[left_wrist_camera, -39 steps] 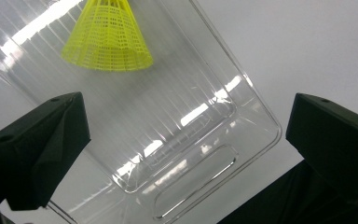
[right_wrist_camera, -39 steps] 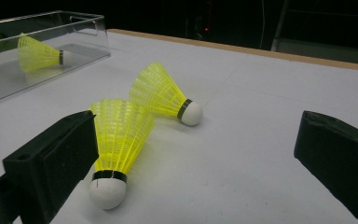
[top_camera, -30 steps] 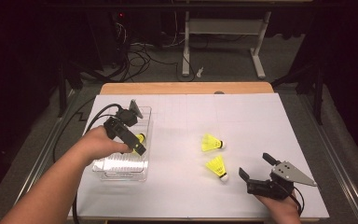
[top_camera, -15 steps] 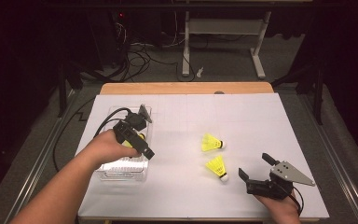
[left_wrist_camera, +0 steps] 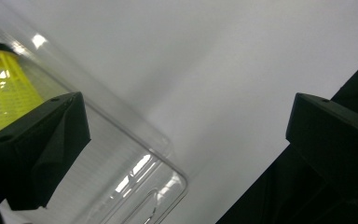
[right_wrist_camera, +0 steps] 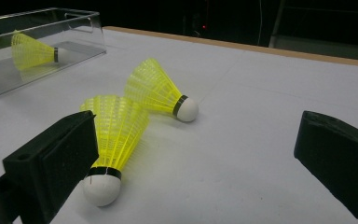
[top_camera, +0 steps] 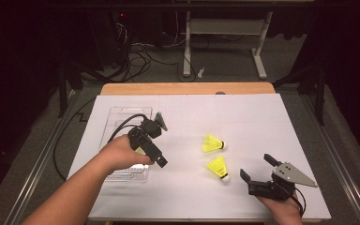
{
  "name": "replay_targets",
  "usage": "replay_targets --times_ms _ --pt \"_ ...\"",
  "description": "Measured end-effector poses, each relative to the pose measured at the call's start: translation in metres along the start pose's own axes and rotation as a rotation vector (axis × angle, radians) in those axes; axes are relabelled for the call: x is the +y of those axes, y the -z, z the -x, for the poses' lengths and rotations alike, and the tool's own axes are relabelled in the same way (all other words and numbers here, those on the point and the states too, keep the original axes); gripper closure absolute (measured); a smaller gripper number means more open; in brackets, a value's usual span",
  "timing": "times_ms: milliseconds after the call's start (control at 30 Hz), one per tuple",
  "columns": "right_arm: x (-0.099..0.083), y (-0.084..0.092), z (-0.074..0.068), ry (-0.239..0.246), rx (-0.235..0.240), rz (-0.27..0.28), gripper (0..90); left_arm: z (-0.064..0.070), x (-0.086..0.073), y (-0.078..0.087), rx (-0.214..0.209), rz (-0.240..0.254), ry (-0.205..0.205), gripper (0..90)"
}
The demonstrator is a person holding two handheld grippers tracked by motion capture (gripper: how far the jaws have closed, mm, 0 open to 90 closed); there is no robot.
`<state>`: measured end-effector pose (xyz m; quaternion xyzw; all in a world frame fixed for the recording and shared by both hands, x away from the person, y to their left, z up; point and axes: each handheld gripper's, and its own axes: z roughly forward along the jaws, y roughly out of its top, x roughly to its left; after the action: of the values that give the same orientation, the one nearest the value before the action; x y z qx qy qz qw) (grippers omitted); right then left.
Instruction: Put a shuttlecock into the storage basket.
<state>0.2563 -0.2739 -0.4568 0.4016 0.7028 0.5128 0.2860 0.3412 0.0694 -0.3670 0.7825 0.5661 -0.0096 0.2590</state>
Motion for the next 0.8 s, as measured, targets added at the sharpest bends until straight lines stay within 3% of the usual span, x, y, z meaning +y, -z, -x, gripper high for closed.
replay_targets --times_ms 333,800 --pt "-0.001 0.003 0.001 -0.004 -0.006 0.002 0.2 0.03 0.004 -0.008 -0.031 -0.017 -0.048 0.6" --pt "-0.001 0.007 0.002 0.002 -0.006 0.008 0.2 0.057 0.012 -0.022 -0.053 -0.022 -0.085 0.6"
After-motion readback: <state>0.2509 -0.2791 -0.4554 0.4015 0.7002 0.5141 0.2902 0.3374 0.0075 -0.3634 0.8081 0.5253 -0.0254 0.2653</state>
